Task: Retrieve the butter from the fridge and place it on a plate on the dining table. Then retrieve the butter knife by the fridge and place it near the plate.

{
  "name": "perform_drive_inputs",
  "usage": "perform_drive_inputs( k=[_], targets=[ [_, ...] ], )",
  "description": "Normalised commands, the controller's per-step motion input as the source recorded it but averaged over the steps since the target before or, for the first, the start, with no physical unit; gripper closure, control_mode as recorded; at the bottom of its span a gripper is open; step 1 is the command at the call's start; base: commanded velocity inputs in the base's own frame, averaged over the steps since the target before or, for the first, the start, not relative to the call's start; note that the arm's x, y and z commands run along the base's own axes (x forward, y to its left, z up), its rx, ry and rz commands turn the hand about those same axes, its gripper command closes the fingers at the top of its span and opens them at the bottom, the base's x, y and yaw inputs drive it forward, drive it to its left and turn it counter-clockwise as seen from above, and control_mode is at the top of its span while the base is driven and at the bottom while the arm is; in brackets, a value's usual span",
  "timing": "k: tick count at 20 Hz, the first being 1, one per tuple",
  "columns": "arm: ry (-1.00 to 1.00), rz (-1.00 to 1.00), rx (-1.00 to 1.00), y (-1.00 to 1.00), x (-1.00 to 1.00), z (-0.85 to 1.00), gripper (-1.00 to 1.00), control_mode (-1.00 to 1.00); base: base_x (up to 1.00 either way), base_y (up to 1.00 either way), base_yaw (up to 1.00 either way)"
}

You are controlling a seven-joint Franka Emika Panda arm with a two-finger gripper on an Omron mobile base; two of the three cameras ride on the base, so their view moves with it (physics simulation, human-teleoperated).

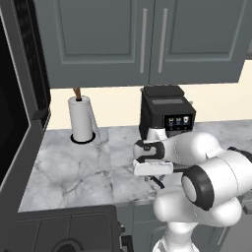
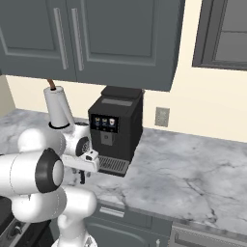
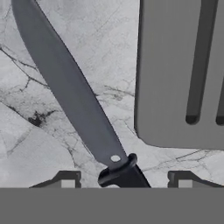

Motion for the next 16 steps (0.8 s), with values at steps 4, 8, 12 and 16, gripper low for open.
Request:
perform_drive_inputs(
  k=[4, 8, 12, 16],
  targets=[
    [-0.03, 0.00, 0.06, 0.00, -0.22, -0.29, 1.00, -1.00, 0.00, 0.00, 0.00],
    [-0.01, 0.00, 0.02, 0.14, -0.23, -0.18, 1.00, -1.00, 0.00, 0.00, 0.00],
    [0.00, 0.01, 0.00, 0.29, -0.04, -0.04, 1.00, -1.00, 0.00, 0.00, 0.00],
    [0.00, 0.00, 0.00, 0.33, 0.00, 0.00, 1.00, -1.00, 0.00, 0.00, 0.00]
  ],
)
